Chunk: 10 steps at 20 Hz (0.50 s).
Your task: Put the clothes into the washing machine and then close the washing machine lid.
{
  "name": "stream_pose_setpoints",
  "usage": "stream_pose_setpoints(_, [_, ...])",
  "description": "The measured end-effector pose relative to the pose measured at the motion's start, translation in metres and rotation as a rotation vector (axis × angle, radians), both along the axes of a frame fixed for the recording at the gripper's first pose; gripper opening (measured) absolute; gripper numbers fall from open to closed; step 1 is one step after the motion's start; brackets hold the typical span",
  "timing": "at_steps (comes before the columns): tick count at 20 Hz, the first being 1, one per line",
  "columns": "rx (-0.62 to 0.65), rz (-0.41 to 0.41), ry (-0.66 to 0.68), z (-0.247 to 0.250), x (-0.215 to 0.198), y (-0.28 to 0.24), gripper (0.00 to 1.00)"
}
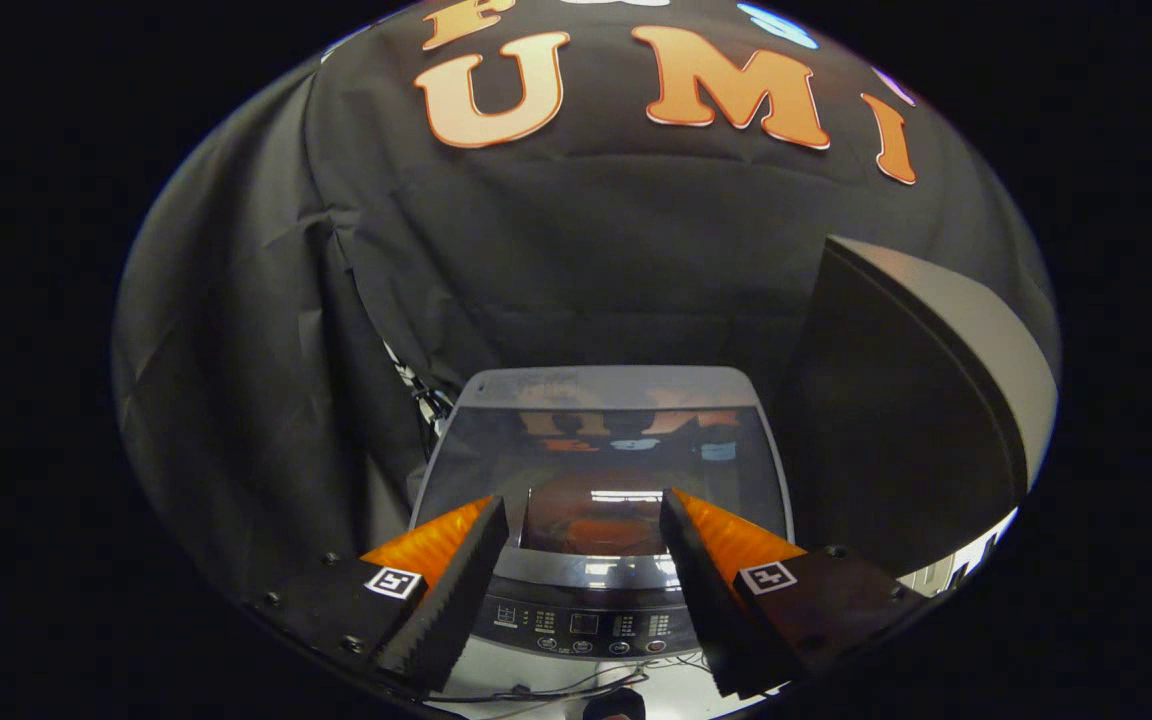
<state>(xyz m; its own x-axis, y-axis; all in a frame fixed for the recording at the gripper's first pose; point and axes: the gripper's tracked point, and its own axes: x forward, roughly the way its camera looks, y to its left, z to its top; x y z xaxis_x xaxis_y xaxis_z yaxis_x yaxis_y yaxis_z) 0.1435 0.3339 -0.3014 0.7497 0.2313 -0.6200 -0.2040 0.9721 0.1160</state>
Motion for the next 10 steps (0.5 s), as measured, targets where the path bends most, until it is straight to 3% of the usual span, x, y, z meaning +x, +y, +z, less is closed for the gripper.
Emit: stream_pose_setpoints(10, [0.081, -0.024, -0.206, 0.156, -0.019, -0.061, 0.97])
